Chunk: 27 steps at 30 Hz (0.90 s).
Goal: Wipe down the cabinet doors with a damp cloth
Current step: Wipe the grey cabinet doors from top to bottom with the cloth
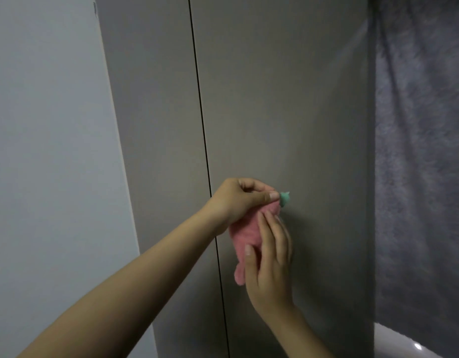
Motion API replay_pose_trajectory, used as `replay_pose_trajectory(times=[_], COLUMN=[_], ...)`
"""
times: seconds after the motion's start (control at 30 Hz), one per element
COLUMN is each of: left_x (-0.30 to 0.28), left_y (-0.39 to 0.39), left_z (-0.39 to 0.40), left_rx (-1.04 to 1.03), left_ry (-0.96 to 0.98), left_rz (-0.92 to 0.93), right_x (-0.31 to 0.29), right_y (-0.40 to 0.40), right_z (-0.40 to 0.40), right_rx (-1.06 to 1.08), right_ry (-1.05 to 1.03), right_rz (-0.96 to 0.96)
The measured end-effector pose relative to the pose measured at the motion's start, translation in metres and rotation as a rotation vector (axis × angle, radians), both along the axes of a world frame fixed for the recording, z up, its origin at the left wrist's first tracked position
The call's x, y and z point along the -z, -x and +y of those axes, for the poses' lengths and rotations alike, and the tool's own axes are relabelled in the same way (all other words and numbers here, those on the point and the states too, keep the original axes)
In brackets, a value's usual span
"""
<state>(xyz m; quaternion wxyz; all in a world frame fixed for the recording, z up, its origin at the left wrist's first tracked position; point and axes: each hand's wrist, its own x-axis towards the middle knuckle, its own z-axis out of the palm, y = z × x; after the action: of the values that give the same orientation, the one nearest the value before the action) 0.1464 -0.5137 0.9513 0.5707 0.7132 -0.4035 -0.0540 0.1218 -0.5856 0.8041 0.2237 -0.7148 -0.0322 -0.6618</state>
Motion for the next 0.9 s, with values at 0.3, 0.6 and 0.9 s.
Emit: replay_pose_trajectory(times=[0.3, 0.6, 0.9], left_x=[-0.071, -0.137, -0.178], left_y=[-0.023, -0.037, -0.039], left_z=[-0.020, -0.039, -0.005], left_rx=[-0.051, -0.467, -1.100], left_ry=[0.029, 0.299, 0.421], left_rz=[-0.083, -0.480, -0.796], right_x=[-0.080, -0.199, -0.297], right_y=[-0.087, -0.154, -0.159], right_z=[-0.048, -0.089, -0.079], right_rx=[0.127, -0.024, -0.018], right_ry=[0.032, 0.168, 0.498], right_rz=[-0.130, -0.289, -0.146])
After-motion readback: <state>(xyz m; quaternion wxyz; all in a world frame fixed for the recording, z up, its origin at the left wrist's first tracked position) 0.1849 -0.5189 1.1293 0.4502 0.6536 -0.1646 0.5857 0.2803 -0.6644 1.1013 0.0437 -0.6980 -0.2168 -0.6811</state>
